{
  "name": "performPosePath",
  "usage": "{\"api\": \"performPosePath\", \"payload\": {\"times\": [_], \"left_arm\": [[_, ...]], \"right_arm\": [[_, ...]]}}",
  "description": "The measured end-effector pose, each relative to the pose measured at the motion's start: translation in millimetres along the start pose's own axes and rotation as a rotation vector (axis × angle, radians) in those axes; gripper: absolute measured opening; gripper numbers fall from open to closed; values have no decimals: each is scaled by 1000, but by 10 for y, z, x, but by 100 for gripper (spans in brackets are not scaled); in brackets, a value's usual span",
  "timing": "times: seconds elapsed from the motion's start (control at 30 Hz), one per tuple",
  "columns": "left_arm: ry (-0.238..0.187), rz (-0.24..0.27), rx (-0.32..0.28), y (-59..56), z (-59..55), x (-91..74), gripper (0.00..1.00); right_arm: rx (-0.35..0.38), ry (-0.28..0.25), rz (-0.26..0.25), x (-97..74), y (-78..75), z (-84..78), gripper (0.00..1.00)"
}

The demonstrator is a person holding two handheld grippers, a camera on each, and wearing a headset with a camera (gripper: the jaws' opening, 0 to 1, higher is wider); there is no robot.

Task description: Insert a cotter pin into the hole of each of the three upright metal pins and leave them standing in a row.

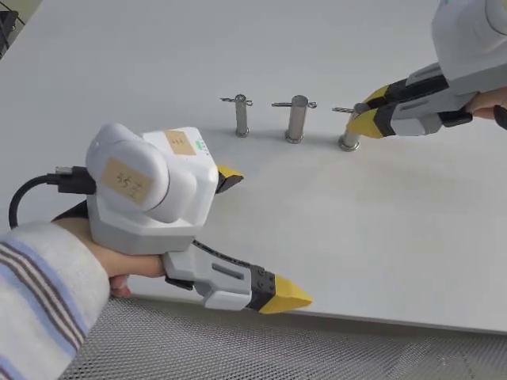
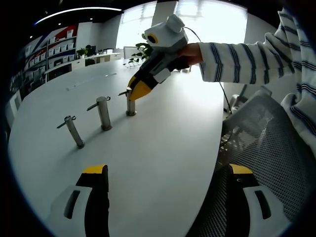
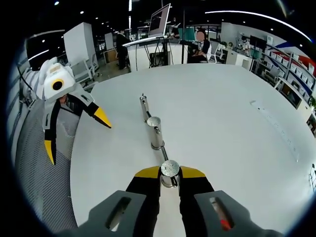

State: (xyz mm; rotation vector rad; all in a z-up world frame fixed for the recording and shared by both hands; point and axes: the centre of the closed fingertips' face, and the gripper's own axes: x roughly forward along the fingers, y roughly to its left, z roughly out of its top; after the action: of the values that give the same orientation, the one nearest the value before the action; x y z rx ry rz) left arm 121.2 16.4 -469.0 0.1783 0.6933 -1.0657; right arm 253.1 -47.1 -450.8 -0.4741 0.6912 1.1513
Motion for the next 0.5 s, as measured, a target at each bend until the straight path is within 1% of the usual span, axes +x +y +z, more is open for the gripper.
{"api": "performPosePath", "payload": {"times": [0.1,0.17,0.2,0.23,0.3,0.37,0.4,0.43,0.5], "left_arm": [[0,6,-2,11,3,-12,99],[-2,10,-2,17,12,-21,99],[-5,11,-5,17,19,-26,99],[-6,11,-7,16,21,-28,99],[-6,3,-29,2,23,-35,99],[-19,0,-40,-3,48,-47,99],[-24,1,-45,0,59,-51,99],[-32,4,-55,5,72,-60,99],[-43,15,-61,31,91,-73,99]], "right_arm": [[11,-6,0,-4,9,2,8],[-4,-10,3,5,-16,2,9],[-31,-11,16,7,-1,5,9],[-34,-7,11,3,-4,-1,9],[-46,-12,13,2,-7,13,9],[-41,-23,5,-12,-18,40,13],[-79,-66,-26,-34,-57,126,16],[-74,-69,-33,-68,-41,140,21],[-58,-78,-30,-115,-23,169,27]]}}
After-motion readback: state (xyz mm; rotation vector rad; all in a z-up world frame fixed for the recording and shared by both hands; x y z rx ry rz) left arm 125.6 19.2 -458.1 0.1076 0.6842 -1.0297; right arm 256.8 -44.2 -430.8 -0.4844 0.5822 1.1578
